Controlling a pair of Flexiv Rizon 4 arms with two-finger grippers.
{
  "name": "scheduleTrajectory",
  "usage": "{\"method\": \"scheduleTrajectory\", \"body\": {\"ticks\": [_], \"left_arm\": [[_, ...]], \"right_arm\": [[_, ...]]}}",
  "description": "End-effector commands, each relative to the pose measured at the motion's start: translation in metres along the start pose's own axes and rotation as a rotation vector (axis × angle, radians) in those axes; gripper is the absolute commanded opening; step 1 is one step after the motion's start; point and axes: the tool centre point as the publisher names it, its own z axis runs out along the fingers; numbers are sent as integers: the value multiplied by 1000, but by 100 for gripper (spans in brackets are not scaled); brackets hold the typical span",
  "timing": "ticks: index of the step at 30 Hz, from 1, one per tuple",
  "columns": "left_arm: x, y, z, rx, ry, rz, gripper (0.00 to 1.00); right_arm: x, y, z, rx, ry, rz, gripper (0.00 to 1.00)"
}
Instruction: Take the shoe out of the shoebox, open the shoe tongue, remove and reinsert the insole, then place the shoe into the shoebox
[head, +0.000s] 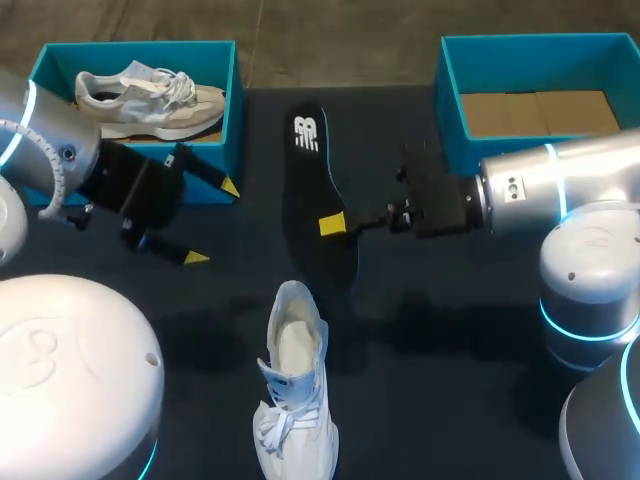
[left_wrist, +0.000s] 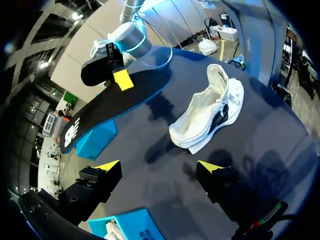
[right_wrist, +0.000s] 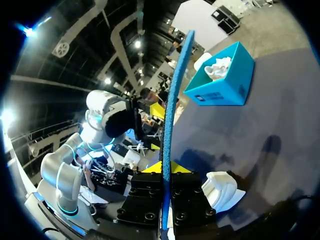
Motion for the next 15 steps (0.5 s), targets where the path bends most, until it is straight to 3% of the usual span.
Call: {"method": "scheduleTrajectory", "body": {"ticks": [1,4,9,15], "left_arm": [[1,-2,0,-23,0,-1,100],[4,0,4,-28,14,-62,100],[12,8,19,-53,75,-233,100],[21,13,29,-50,122,-346,100]], "right_arm": [[1,0,1,0,-2,1,0],[1,0,1,0,-2,1,0],[-10,-14,7,-67,8,-46,0],[-16,-17,10,-119,33,-120,0]]}}
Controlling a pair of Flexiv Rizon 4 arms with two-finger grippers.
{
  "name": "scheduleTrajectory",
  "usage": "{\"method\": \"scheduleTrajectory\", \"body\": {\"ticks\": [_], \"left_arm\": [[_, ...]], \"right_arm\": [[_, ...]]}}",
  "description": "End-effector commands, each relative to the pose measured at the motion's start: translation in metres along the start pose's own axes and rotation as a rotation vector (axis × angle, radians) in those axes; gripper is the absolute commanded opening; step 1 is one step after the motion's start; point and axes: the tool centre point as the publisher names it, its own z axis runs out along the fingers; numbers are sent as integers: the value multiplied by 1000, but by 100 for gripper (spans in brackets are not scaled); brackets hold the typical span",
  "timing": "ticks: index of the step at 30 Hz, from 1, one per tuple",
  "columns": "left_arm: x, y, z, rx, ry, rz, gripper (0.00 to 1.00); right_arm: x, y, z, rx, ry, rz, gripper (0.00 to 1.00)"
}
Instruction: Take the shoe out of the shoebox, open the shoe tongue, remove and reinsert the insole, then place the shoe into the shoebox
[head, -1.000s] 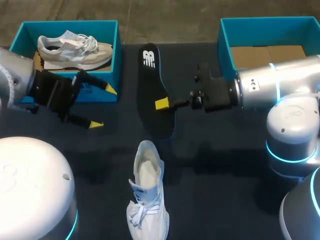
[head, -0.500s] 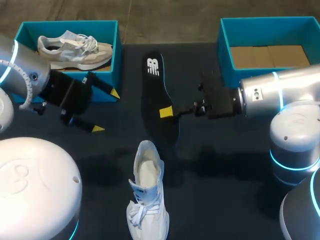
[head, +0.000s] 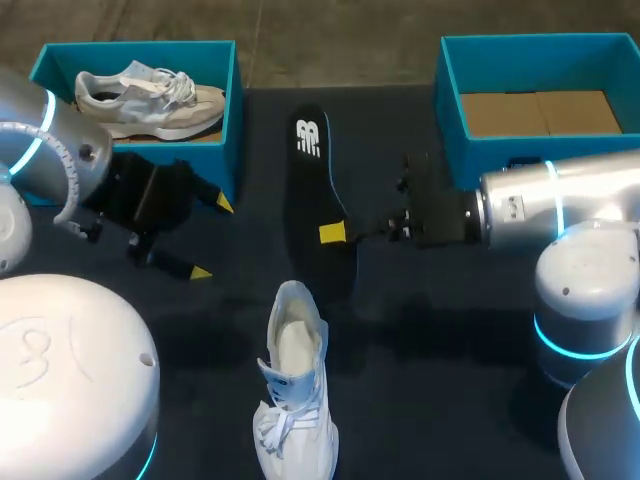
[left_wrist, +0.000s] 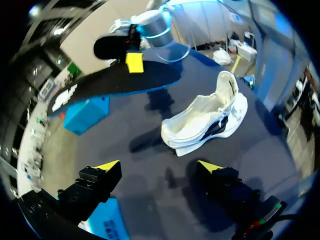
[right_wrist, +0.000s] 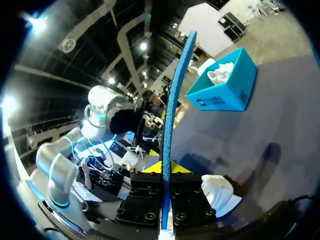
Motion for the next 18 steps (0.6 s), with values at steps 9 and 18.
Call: {"method": "scheduleTrajectory", "body": {"ticks": [9,18], "left_arm": [[-3,5,16,10,71,-123,100],[-3,5,16,10,71,-123,100]], "right_arm": [[-6,-10,15,-100,30,-101,0],[-6,-10,15,-100,30,-101,0]]}}
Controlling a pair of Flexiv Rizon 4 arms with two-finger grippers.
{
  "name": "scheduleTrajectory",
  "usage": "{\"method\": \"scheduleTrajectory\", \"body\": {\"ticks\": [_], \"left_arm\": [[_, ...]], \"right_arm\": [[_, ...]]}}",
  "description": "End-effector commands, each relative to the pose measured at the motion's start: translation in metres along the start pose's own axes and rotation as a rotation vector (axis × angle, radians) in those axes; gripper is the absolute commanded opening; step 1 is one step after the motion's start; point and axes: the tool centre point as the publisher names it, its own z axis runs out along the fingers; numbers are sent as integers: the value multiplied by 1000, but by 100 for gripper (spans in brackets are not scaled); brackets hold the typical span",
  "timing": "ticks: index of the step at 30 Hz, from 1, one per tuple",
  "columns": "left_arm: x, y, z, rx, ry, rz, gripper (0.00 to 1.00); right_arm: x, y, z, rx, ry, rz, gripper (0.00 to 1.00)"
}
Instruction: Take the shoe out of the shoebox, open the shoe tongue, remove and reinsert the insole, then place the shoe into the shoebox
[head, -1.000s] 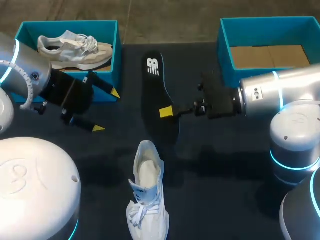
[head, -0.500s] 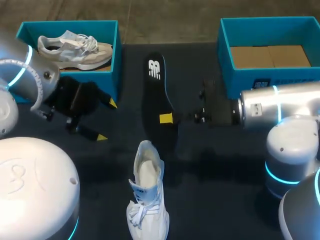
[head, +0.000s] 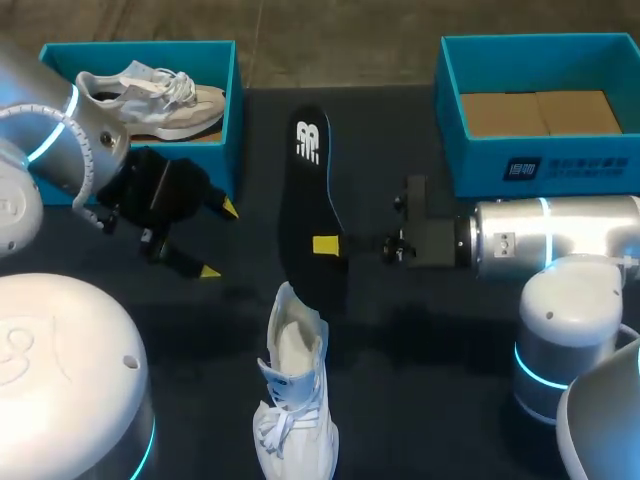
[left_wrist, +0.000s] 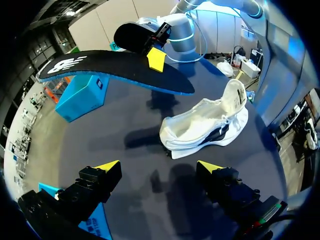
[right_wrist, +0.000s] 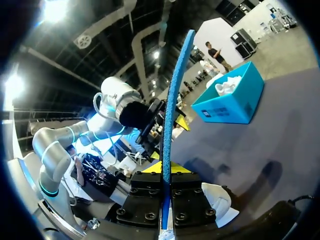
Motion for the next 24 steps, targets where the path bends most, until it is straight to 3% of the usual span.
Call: {"method": "scheduleTrajectory", "body": {"ticks": [1,5,12,24], "left_arm": [[0,-1,0,-4,-1,-1,100],[0,-1,0,-4,-1,-1,100],[9,8,12,20,40,-82,100],[39,12,36,18,120,-60,100]], "right_arm": [[0,-1,2,-4,-2,0,0],[0,-1,2,-4,-2,0,0],[5,-20,19,-30,12,-75,0],[1,-35,40,-22,55,-128,0]]}}
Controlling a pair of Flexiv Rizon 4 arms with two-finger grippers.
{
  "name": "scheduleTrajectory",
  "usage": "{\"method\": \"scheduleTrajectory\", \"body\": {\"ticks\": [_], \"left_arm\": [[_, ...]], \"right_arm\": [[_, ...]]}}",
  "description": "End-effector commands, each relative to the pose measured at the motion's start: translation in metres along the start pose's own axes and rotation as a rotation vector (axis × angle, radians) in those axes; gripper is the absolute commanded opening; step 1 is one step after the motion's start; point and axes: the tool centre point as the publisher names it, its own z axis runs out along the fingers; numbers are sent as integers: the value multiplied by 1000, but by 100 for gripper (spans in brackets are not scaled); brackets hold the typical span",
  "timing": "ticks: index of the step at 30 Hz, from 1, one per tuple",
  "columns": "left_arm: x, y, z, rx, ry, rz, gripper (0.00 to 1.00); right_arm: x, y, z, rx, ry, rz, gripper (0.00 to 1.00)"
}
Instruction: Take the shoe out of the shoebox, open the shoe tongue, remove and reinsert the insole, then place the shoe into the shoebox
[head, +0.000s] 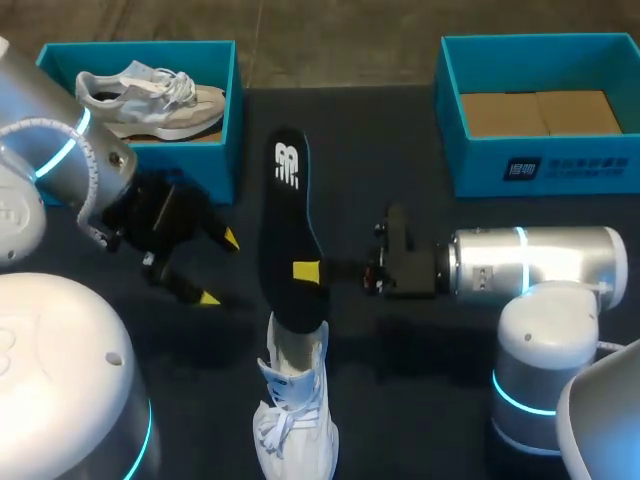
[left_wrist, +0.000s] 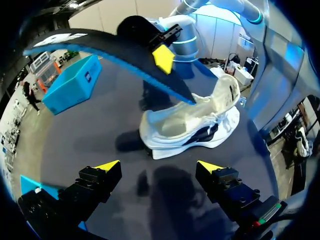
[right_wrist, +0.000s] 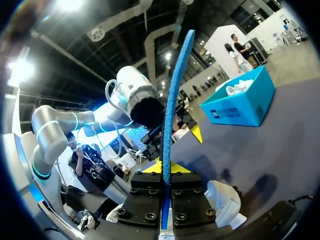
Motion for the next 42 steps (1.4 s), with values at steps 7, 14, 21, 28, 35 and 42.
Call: {"method": "scheduleTrajectory", "body": {"ticks": [7,14,21,28,35,42], "left_arm": [[10,6,14,22,34,-33,100],[10,6,14,22,34,-33,100],[10,6,14,22,34,-33,100],[10,11,21,19,76,-71,100],[15,16,30,10,100,-73,100],[17,16,35,-3,122,-64,100]], "right_arm": [[-12,-6,16,-11,14,-23,0],[-12,-6,16,-11,14,-23,0],[-12,-6,16,-11,14,-23,0],[-20,-9,24,-56,15,-70,0],[-21,-11,29,-61,-38,-78,0],[-17,-14,27,-64,-39,-80,0]]}}
